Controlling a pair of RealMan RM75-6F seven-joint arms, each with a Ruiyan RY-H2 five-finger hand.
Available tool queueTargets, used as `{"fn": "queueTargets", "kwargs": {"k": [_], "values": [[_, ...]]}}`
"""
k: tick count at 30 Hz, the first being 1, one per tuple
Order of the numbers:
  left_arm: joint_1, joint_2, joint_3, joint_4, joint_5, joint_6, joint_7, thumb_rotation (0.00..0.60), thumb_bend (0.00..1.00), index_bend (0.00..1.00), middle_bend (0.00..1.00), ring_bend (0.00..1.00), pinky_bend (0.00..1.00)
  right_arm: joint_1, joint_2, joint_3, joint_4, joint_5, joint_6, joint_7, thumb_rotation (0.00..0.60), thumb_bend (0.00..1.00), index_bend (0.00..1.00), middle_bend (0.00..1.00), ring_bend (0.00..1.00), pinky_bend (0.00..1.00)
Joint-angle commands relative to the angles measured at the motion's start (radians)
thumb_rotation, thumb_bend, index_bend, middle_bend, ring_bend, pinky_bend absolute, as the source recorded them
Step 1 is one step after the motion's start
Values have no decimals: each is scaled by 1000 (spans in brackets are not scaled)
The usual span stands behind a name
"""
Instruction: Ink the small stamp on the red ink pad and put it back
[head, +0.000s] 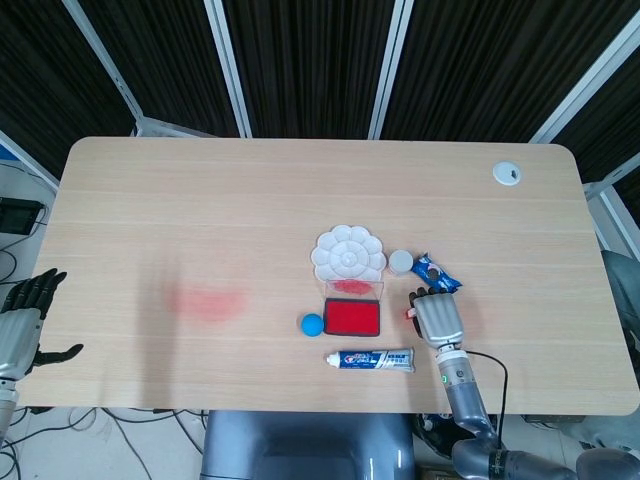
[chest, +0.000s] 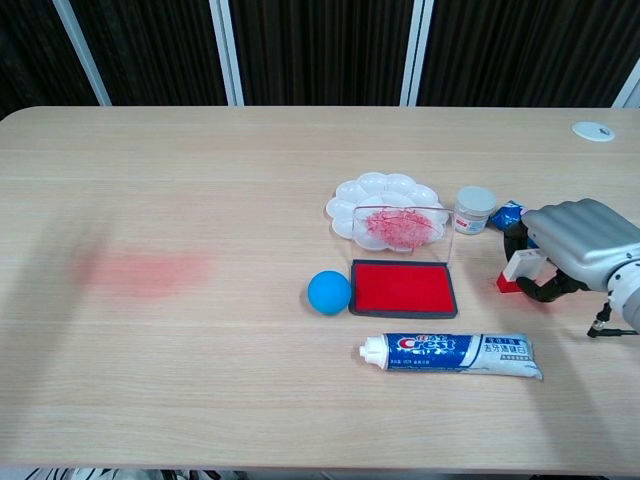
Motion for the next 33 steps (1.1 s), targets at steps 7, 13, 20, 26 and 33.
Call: {"fn": "queueTargets", "kwargs": {"k": [7,13,20,26,33], "values": [[0,1,0,-1,0,0,1,600,30,0,0,0,0,0,3,0,-8,8,-5,-11,600,359,430,363,389,424],[0,0,0,0,0,1,1,600,30,0,0,0,0,0,4,0,-13,11,-4,-14,600,341,301,323,371,415],[1,0,-1,0,1,3,1,600,30,0,0,0,0,-2,10,2,-25,25,-5,-31,600,238,128,155,221,350],[3,-1,0,2,6,8,2,600,30,0,0,0,0,-6,54,8,-98,8,35,-63,600,211,91,96,150,297],[6,-5,2,6,15,18,7,600,29,0,0,0,0,-33,204,3,-266,-72,132,-66,600,197,59,52,100,262]]}}
